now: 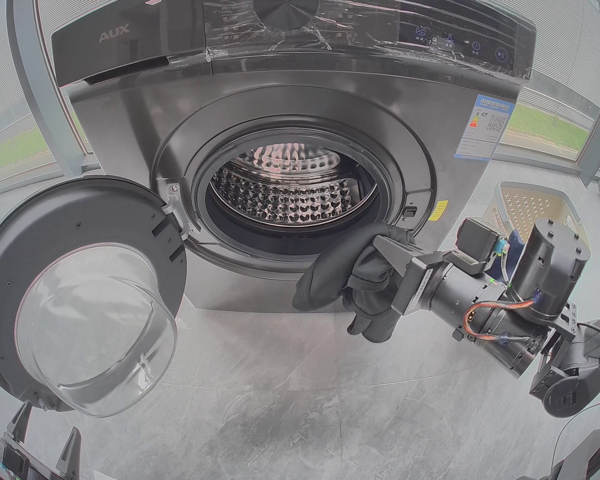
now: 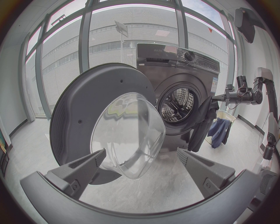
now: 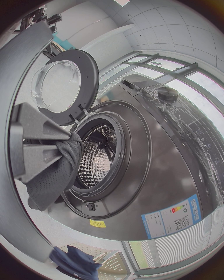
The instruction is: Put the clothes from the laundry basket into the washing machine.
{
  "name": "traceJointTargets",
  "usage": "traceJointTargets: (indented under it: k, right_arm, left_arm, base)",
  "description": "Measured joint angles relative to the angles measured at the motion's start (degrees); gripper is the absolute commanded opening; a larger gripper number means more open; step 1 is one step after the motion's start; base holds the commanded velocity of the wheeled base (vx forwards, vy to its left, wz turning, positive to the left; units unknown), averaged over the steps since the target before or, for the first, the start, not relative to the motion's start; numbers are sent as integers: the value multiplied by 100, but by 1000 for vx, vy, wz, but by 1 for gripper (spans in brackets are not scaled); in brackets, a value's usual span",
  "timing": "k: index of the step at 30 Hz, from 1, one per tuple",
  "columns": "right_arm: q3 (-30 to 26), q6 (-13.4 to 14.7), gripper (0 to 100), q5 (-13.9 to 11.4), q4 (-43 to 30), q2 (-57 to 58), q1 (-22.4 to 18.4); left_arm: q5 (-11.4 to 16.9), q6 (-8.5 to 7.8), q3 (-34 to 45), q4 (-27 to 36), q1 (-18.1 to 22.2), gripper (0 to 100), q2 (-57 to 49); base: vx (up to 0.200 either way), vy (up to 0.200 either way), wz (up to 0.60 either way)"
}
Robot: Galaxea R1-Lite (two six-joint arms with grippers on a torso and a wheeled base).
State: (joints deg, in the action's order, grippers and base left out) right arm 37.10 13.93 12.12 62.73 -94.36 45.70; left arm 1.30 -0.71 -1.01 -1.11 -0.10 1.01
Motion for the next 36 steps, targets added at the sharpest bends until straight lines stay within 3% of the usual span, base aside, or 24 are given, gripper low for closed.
traceJointTargets:
  k: [5, 10, 15, 27, 36]
  right_arm:
    - [88, 0, 0, 0, 5, -106, 27]
    - [210, 0, 0, -11, 79, -222, 60]
    - [328, 0, 0, -51, 165, -333, 85]
    - [653, 18, 0, -141, 224, -564, 116]
    - [714, 98, 0, -150, 249, -625, 127]
  left_arm:
    - [176, 30, -336, -187, -37, 100, 77]
    - [688, 95, -607, -378, -282, 100, 697]
    - [1002, 126, -745, -958, -579, 100, 1757]
    - [1215, 141, -940, -3861, -1387, 100, 4975]
    - [1241, 204, -1384, -4484, -2269, 100, 6847]
  base:
    - [0, 0, 0]
    - [0, 0, 0]
    - [0, 0, 0]
    - [0, 0, 0]
    - [0, 0, 0]
